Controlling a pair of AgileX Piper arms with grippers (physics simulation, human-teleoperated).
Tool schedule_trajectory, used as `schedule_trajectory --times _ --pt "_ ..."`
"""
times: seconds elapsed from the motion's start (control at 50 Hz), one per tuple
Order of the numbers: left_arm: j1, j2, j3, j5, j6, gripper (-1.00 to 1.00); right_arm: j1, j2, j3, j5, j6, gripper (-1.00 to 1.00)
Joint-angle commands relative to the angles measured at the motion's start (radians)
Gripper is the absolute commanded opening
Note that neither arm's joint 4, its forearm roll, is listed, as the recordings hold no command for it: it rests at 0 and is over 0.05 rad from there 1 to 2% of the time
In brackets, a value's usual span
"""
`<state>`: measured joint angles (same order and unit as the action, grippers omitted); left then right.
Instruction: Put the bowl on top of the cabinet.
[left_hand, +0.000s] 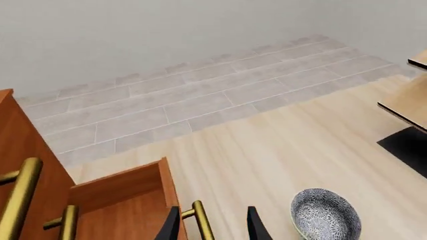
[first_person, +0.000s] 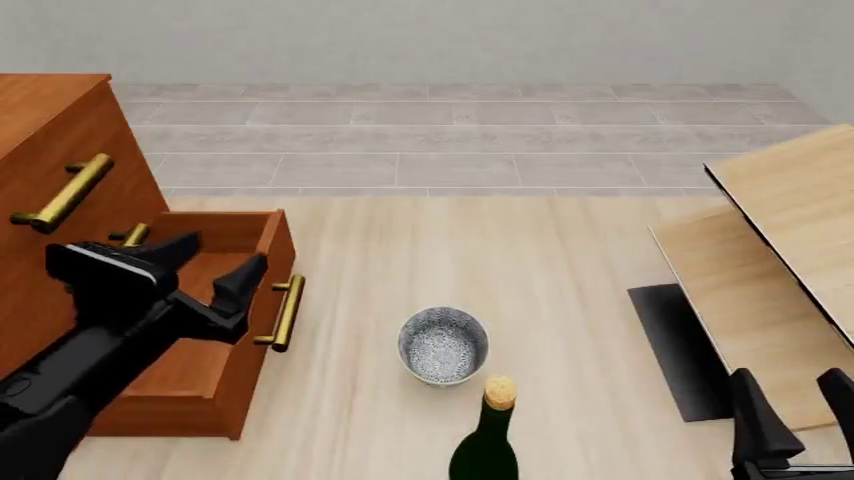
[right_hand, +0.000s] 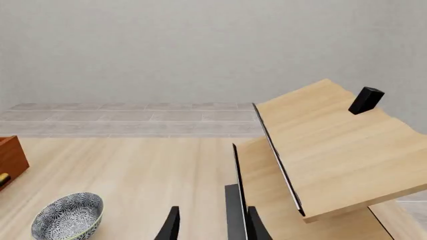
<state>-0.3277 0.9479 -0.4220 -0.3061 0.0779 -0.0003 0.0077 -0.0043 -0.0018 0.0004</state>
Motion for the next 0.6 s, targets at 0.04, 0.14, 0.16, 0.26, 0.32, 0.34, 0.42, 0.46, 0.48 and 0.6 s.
schedule_trajectory --times 0.04,0.14,0.16,0.26,0.32,0.34,0.42,0.46,0.48,0.6 --pt "-0.066 0.049 -0.064 0.052 0.001 1.00 0.000 0.000 0.000 0.000 0.000 1.00" --pt "-0.087 0.059 -0.093 0.091 -0.005 1.00 0.000 0.000 0.000 0.000 0.000 1.00" --pt "-0.091 0.063 -0.099 0.099 -0.006 1.00 0.000 0.000 0.000 0.000 0.000 1.00" --pt "-0.123 0.064 -0.126 0.134 -0.003 1.00 0.000 0.000 0.000 0.000 0.000 1.00" --pt "-0.143 0.083 -0.143 0.151 -0.012 1.00 0.000 0.000 0.000 0.000 0.000 1.00" --pt "-0.155 0.081 -0.146 0.155 -0.015 1.00 0.000 0.000 0.000 0.000 0.000 1.00" --pt "-0.183 0.101 -0.161 0.175 -0.018 1.00 0.000 0.000 0.000 0.000 0.000 1.00" --pt "-0.191 0.111 -0.165 0.177 -0.019 1.00 0.000 0.000 0.000 0.000 0.000 1.00" --pt "-0.198 0.115 -0.168 0.179 -0.019 1.00 0.000 0.000 0.000 0.000 0.000 1.00" --pt "-0.215 0.150 -0.184 0.172 -0.005 1.00 0.000 0.000 0.000 0.000 0.000 1.00"
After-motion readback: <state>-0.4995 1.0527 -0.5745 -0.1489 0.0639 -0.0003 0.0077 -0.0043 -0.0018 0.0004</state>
